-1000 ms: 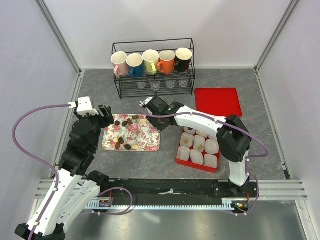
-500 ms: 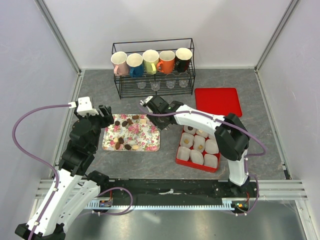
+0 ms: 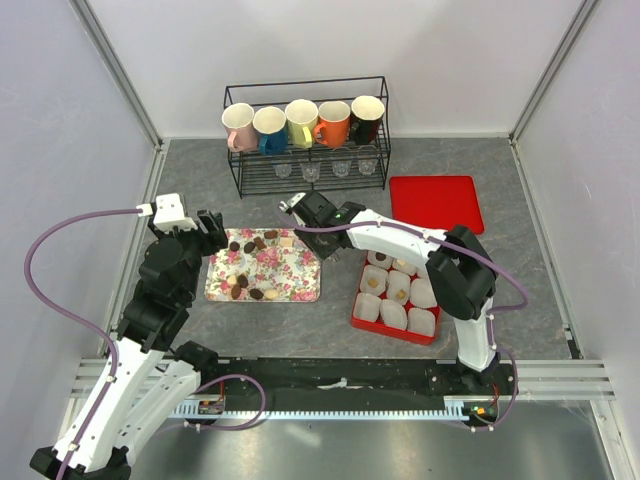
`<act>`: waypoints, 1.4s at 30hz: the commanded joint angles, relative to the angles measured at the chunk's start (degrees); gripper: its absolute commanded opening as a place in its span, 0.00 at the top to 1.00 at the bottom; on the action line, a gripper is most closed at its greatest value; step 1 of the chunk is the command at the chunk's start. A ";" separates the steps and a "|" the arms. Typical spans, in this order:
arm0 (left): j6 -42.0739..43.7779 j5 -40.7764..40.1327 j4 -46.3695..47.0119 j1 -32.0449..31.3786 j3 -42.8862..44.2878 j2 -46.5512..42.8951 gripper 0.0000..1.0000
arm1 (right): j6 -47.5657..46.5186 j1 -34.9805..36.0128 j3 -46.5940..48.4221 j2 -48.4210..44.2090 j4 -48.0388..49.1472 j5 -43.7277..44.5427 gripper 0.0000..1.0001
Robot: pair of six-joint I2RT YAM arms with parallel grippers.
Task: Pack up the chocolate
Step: Pick up the fake chocolate from the plate.
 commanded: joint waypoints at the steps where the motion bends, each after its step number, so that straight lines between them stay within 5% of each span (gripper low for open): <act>1: -1.41 -0.15 1.31 0.20 -0.36 -0.39 0.27 | -0.37 -0.27 1.23 -1.65 1.32 -1.26 0.66; 10: -1.41 -0.24 1.22 0.28 -0.36 -0.48 0.27 | 0.51 0.17 -3.07 -8.94 -0.35 -3.98 0.83; 26: -1.41 -0.24 1.22 0.20 -0.36 -0.91 0.27 | 4.72 0.78 -12.03 -22.99 -2.72 -2.67 0.87; 42: -1.41 -0.06 1.22 0.28 -0.36 -1.62 0.27 | 18.87 -0.89 -24.78 -45.41 -23.80 2.69 0.86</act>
